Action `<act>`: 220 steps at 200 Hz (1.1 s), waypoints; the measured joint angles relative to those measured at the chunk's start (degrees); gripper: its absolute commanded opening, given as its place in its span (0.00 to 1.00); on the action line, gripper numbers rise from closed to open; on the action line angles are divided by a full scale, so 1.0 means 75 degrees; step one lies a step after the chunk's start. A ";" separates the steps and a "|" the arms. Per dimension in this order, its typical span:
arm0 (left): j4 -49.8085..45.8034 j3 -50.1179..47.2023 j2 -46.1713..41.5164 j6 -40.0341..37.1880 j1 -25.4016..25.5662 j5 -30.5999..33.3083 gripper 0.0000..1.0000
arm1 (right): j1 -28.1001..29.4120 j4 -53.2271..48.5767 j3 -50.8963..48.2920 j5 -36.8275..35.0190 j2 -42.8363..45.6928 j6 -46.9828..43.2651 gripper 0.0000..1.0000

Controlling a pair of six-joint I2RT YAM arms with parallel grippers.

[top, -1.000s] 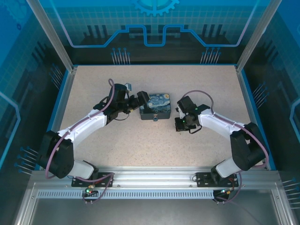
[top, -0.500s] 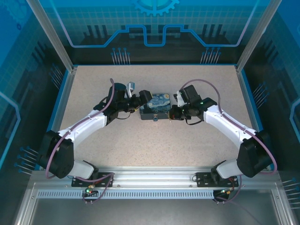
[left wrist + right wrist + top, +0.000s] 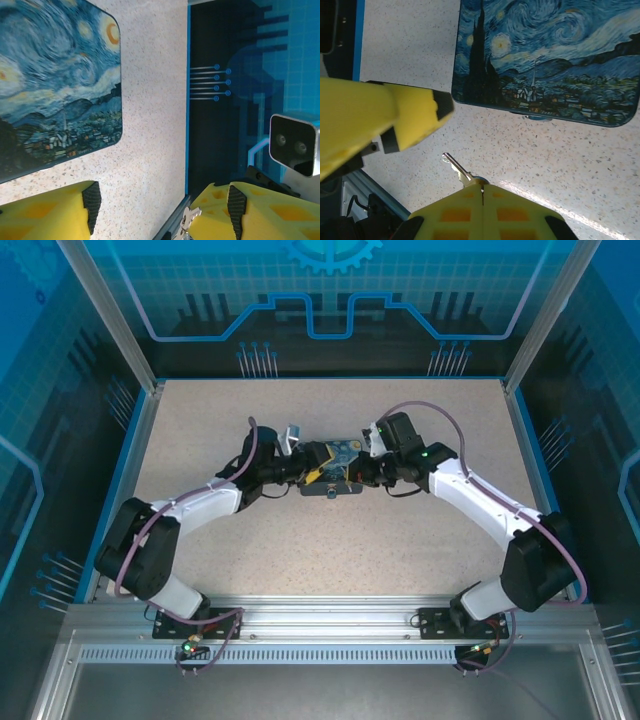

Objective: Unlock a padlock with a key

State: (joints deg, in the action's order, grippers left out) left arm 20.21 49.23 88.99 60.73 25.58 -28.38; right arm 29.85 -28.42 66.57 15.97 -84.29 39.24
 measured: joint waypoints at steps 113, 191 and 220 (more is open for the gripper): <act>0.0443 0.0000 0.0344 0.0309 0.0219 -0.0087 0.48 | 0.0122 0.0026 0.0087 -0.0003 -0.0172 0.0006 0.00; 0.0498 0.0017 0.0402 0.0315 0.0329 -0.0087 0.40 | 0.0122 0.0035 0.0087 0.0000 -0.0195 0.0006 0.00; 0.0495 0.0055 0.0466 0.0315 0.0382 -0.0087 0.36 | 0.0122 0.0052 0.0087 0.0003 -0.0195 0.0006 0.00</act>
State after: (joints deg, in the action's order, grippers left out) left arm 23.92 49.65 92.49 63.09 28.45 -29.04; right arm 30.76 -28.03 67.22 15.99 -85.76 39.29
